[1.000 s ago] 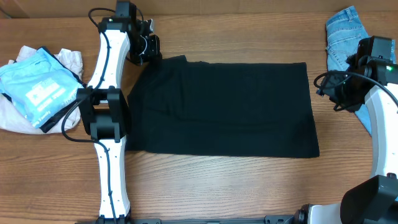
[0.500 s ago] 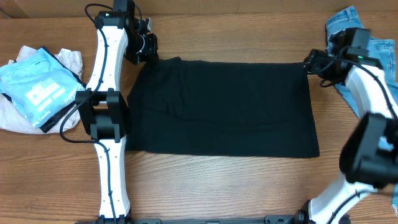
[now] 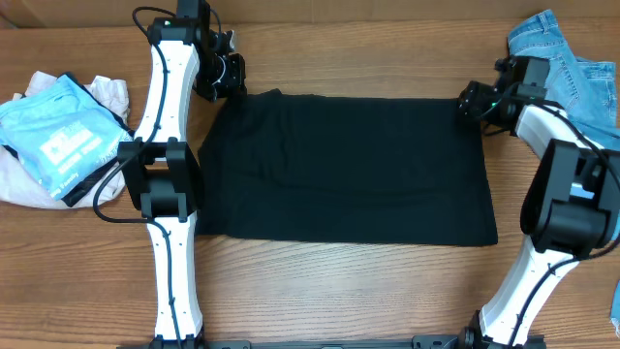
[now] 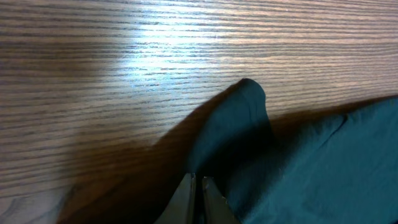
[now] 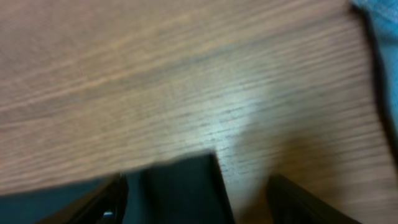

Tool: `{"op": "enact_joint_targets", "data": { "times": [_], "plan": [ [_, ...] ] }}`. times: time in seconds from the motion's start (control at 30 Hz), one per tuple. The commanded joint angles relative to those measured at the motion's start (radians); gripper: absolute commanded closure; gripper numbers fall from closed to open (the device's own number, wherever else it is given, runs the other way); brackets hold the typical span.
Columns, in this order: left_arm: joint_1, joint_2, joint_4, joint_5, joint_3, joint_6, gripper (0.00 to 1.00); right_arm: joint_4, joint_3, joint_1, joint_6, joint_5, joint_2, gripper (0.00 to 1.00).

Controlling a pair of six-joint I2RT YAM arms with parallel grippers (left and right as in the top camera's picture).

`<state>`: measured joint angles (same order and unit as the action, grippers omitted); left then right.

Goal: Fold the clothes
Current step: 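Grasp the shirt's top-right corner with the right gripper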

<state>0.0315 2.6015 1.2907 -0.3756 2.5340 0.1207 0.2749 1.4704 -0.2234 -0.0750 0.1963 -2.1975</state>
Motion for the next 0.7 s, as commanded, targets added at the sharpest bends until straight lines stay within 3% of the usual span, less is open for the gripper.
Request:
{"op": "enact_joint_targets", "data": {
  "times": [0.0,0.1,0.33,0.5,0.67],
  "plan": [
    [0.003,0.013,0.005,0.017,0.028,-0.012,0.96,-0.006,0.005,0.021,0.002,0.008,-0.042,0.25],
    [0.003,0.013,0.007,0.017,0.028,-0.012,0.96,-0.024,0.005,0.029,0.002,0.007,-0.053,0.27],
    [0.003,0.013,0.007,0.021,0.028,-0.012,0.96,-0.024,0.005,0.03,0.0,-0.005,-0.054,0.58],
    [0.003,0.013,0.006,0.021,0.028,-0.013,0.96,-0.005,0.005,0.025,-0.003,-0.035,-0.054,0.63],
    [0.002,0.013,0.006,0.021,0.028,-0.012,0.96,0.0,0.005,0.025,-0.003,-0.039,-0.054,0.84]
  ]
}}
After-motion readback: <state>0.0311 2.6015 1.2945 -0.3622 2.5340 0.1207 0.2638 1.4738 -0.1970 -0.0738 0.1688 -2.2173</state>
